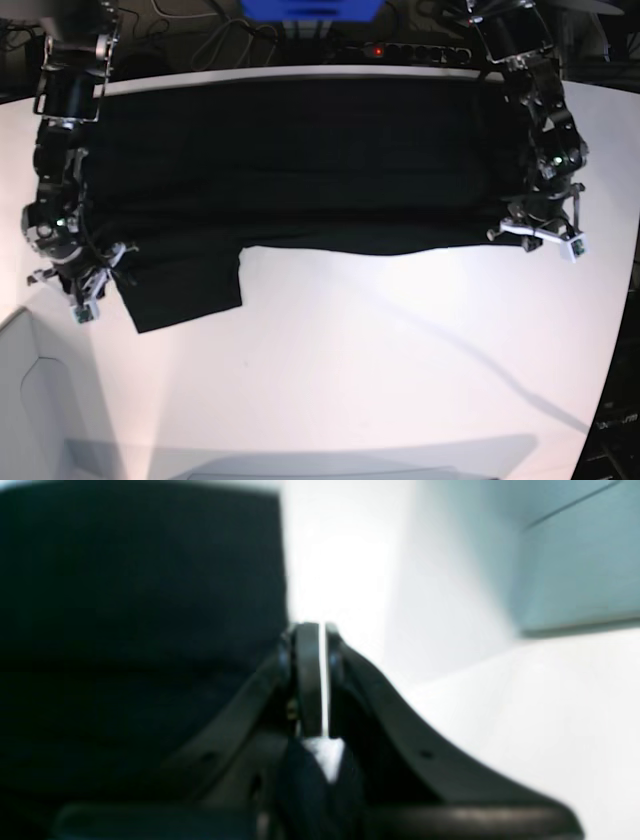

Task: Fold the T-shirt properly

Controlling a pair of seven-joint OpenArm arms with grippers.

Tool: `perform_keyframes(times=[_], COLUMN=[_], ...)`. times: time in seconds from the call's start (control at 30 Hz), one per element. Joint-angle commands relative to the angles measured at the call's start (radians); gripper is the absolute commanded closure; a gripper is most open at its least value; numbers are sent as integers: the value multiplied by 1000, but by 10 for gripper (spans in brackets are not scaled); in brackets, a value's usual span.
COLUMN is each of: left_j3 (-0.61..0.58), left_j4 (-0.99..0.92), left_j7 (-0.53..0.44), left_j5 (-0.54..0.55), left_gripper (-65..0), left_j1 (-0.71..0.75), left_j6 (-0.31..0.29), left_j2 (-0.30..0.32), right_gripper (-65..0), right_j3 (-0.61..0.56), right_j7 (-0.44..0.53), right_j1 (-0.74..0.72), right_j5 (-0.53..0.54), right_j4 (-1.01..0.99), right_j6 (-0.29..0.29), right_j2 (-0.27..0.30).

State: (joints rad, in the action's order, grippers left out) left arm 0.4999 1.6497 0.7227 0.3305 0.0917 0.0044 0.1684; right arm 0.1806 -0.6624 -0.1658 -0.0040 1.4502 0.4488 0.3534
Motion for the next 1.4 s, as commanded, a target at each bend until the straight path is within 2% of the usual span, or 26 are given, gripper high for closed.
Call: perform_keyframes(times=[0.0, 0.1, 0.23, 0.3, 0.43, 0.5, 0.87, 1.03, 1.17, 1.27, 1.37], left_j3=[4, 4, 4, 4, 4, 4, 4, 4, 4, 4, 4], left_j4=[22, 22, 22, 22, 22, 22, 22, 22, 22, 22, 22], left_j7=[-21, -22, -22, -21, -21, -21, -21, -21, -21, -21, -21], left_j5=[2, 3, 5, 5, 3, 2, 2, 2, 2, 2, 2], left_gripper=[0, 0, 0, 0, 0, 0, 0, 0, 0, 0, 0], left_j1=[-10, -2, -2, -2, -4, -4, -4, -4, -4, -4, -4], left_j6=[-1, -1, -1, -1, -1, -1, -1, -1, -1, -1, 1], left_j2=[12, 12, 12, 12, 12, 12, 12, 12, 12, 12, 12], right_gripper=[0, 0, -15, -87, -271, -302, -306, -304, -298, -215, -40], right_j3=[7, 4, -2, -2, 0, 0, 6, 7, 7, 7, 7], right_j7=[14, 5, -89, -113, -119, -116, -112, -116, -112, -112, -115], right_j1=[-4, 10, -15, -38, -53, -54, -84, -84, -74, -74, -74], right_j5=[8, 8, 8, 6, 6, 9, 9, 9, 9, 9, 9], right_j4=[37, 71, 37, 2, -41, -62, -196, -250, -257, -257, -257], right_j6=[5, 5, 5, 5, 5, 5, 6, 107, 150, 161, 161], right_j2=[14, 14, 5, -15, -23, -23, -23, -24, -24, -24, -23])
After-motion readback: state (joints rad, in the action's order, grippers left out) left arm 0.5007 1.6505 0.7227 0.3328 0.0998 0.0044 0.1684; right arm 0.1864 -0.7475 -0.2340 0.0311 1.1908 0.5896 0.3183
